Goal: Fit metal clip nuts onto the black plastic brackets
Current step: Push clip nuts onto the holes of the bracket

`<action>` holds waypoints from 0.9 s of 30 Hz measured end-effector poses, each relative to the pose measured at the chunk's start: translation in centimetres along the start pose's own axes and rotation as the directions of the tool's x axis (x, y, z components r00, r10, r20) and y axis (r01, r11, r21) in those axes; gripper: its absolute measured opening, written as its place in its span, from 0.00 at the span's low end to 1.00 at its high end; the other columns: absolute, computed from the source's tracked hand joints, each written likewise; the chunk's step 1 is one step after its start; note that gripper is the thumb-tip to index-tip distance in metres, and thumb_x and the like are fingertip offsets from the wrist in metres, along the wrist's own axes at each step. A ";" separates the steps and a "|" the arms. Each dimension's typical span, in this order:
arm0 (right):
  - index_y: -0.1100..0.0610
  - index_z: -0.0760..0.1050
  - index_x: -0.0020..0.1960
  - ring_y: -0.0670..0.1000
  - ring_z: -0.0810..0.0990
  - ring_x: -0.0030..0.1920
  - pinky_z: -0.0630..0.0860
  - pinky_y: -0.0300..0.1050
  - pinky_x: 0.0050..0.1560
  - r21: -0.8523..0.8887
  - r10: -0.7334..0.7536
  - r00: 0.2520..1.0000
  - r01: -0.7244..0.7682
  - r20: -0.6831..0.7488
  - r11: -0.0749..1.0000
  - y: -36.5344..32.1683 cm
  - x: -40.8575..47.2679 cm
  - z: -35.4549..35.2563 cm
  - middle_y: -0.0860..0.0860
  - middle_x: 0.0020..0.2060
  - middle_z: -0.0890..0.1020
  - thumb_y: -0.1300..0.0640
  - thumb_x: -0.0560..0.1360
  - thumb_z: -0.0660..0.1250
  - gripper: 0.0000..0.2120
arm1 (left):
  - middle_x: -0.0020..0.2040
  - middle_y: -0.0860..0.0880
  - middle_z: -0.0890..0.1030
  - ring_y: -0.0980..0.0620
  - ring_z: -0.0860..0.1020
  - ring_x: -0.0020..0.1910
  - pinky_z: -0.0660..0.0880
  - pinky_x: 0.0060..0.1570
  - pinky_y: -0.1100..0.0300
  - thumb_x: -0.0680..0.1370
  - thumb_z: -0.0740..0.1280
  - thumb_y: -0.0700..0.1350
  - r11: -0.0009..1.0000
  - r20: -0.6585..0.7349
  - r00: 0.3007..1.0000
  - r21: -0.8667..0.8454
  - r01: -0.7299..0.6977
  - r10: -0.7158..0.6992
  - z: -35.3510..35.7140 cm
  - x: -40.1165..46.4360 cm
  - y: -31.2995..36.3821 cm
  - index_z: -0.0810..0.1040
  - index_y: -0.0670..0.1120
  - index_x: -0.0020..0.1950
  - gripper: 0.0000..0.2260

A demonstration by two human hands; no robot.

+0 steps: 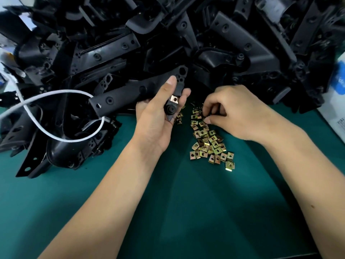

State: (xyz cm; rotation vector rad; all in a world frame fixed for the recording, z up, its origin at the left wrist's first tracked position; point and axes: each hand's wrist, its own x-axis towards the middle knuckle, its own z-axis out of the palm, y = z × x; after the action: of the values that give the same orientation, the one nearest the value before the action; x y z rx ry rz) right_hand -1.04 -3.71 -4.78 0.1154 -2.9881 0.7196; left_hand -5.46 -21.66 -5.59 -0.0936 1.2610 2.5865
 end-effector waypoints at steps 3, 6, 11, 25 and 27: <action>0.47 0.81 0.45 0.42 0.76 0.43 0.73 0.45 0.47 -0.023 -0.019 1.000 0.019 0.008 1.000 0.0 -0.1 0.2 0.43 0.43 0.77 0.54 0.75 0.77 0.06 | 0.38 0.47 0.79 0.45 0.87 0.44 0.80 0.37 0.65 0.77 0.76 0.40 1.000 -0.044 0.999 0.021 -0.001 0.002 0.1 -0.2 0.0 0.80 0.41 0.41 0.08; 0.47 0.78 0.45 0.42 0.75 0.42 0.73 0.45 0.47 -0.035 -0.019 1.000 0.018 -0.013 0.999 0.0 0.0 0.4 0.42 0.42 0.77 0.56 0.76 0.76 0.08 | 0.36 0.49 0.82 0.49 0.87 0.40 0.79 0.35 0.66 0.77 0.75 0.41 0.997 -0.050 0.999 0.081 0.007 -0.003 0.3 -0.4 0.1 0.84 0.44 0.36 0.10; 0.57 0.80 0.46 0.46 0.82 0.34 0.76 0.36 0.33 0.503 0.134 0.969 -0.012 -0.207 0.864 -0.4 0.2 0.6 0.49 0.35 0.83 0.65 0.76 0.75 0.06 | 0.38 0.49 0.85 0.54 0.84 0.38 0.79 0.36 0.64 0.77 0.75 0.44 0.985 -0.067 0.998 0.173 0.030 -0.019 0.4 -0.6 0.3 0.86 0.46 0.40 0.06; 0.62 0.82 0.48 0.51 0.85 0.38 0.78 0.39 0.35 0.955 0.325 0.928 0.090 -0.184 0.284 -3.1 -0.3 2.0 0.56 0.39 0.86 0.67 0.77 0.73 0.02 | 0.42 0.49 0.86 0.57 0.83 0.39 0.79 0.38 0.64 0.77 0.74 0.46 0.979 0.001 0.993 0.165 0.116 -0.118 0.4 -1.1 0.2 0.86 0.46 0.42 0.06; 0.62 0.82 0.48 0.51 0.85 0.38 0.79 0.39 0.35 0.959 0.330 0.927 0.089 -0.179 0.269 -3.2 -0.3 1.9 0.55 0.38 0.85 0.67 0.76 0.74 0.02 | 0.43 0.49 0.86 0.56 0.84 0.39 0.80 0.39 0.64 0.77 0.75 0.46 0.977 0.013 0.992 0.173 0.123 -0.127 0.3 -1.1 0.1 0.86 0.46 0.43 0.05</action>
State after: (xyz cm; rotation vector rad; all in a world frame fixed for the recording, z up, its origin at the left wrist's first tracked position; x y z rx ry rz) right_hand -0.52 -7.38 -5.10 -0.1922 -1.7524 2.2148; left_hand -4.40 -21.69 -5.08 -0.1049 1.4157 2.3565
